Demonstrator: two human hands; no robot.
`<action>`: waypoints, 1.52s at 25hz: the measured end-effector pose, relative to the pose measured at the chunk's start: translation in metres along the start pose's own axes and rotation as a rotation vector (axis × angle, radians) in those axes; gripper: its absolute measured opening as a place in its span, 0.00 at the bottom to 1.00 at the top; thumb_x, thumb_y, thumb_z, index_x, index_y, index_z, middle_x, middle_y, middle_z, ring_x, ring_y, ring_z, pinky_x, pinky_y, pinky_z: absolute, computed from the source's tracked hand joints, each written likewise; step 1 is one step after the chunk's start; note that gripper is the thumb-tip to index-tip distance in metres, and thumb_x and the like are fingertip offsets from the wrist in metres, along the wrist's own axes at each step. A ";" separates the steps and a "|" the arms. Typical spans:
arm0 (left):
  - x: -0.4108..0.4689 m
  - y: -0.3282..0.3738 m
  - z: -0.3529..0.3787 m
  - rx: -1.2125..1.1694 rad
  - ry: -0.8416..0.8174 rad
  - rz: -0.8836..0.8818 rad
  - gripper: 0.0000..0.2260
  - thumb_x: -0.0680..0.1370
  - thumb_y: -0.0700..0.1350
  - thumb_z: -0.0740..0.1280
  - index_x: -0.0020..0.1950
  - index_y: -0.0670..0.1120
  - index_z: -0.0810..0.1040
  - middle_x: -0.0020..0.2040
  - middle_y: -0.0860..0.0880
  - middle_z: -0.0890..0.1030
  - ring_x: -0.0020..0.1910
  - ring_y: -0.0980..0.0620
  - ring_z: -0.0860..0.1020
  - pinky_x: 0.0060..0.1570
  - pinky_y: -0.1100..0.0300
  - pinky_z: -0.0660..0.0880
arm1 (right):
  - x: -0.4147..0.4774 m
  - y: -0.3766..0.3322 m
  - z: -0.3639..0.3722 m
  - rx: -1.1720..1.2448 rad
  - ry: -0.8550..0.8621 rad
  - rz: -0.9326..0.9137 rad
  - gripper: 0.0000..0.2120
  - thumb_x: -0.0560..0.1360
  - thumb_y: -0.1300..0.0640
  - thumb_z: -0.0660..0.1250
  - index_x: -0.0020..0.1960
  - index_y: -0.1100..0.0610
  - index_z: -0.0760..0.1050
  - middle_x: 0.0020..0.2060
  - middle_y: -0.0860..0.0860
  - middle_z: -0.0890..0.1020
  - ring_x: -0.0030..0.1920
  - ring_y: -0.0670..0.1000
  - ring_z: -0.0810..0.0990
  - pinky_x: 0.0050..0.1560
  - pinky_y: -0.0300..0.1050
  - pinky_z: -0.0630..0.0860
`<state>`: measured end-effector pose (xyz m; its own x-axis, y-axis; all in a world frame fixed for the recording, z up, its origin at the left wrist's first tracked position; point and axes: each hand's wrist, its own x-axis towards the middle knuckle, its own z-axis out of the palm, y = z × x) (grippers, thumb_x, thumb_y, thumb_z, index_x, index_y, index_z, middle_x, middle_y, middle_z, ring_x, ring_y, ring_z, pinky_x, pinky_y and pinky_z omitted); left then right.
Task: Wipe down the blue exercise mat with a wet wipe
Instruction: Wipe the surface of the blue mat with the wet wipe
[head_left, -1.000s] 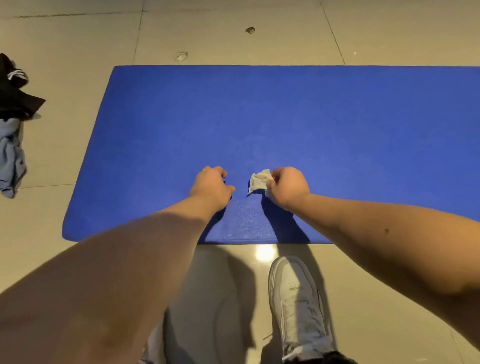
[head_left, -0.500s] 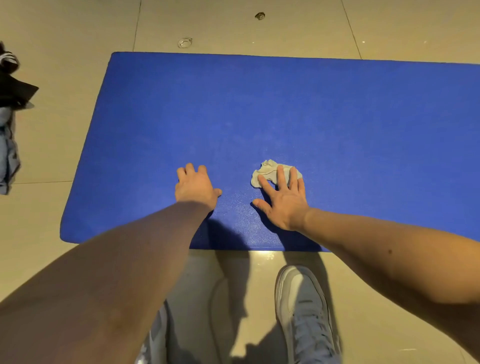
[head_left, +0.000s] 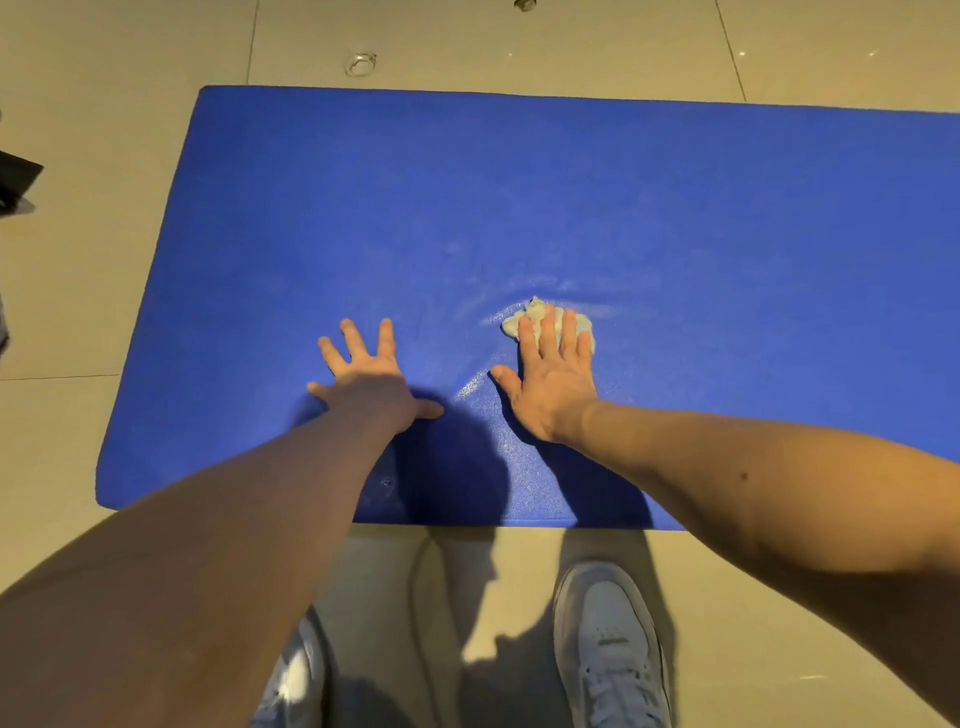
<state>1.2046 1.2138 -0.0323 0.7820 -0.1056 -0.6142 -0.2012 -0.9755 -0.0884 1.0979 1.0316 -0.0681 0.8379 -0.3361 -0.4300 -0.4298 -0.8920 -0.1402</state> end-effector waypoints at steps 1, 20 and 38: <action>0.002 -0.001 -0.002 -0.004 -0.013 0.003 0.62 0.63 0.71 0.76 0.80 0.60 0.34 0.81 0.48 0.33 0.80 0.37 0.38 0.69 0.31 0.62 | 0.004 -0.003 0.002 0.017 0.019 -0.054 0.37 0.81 0.35 0.43 0.81 0.55 0.40 0.80 0.57 0.38 0.78 0.62 0.33 0.76 0.63 0.35; 0.015 -0.004 -0.014 -0.041 0.136 0.021 0.38 0.73 0.75 0.61 0.76 0.56 0.62 0.76 0.46 0.58 0.75 0.41 0.57 0.69 0.42 0.64 | 0.044 -0.032 -0.008 0.032 0.160 -0.452 0.29 0.79 0.40 0.52 0.74 0.56 0.59 0.77 0.53 0.56 0.77 0.57 0.52 0.78 0.57 0.49; 0.057 0.018 -0.042 -0.027 0.004 0.026 0.51 0.67 0.73 0.71 0.81 0.60 0.46 0.81 0.55 0.43 0.79 0.42 0.45 0.66 0.40 0.70 | 0.095 -0.018 -0.032 0.020 0.160 -0.402 0.34 0.81 0.40 0.53 0.79 0.59 0.52 0.80 0.54 0.50 0.79 0.56 0.46 0.79 0.55 0.44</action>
<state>1.2699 1.1819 -0.0360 0.7789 -0.1320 -0.6131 -0.2056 -0.9773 -0.0508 1.1956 1.0058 -0.0778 0.9810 -0.0069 -0.1939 -0.0632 -0.9561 -0.2860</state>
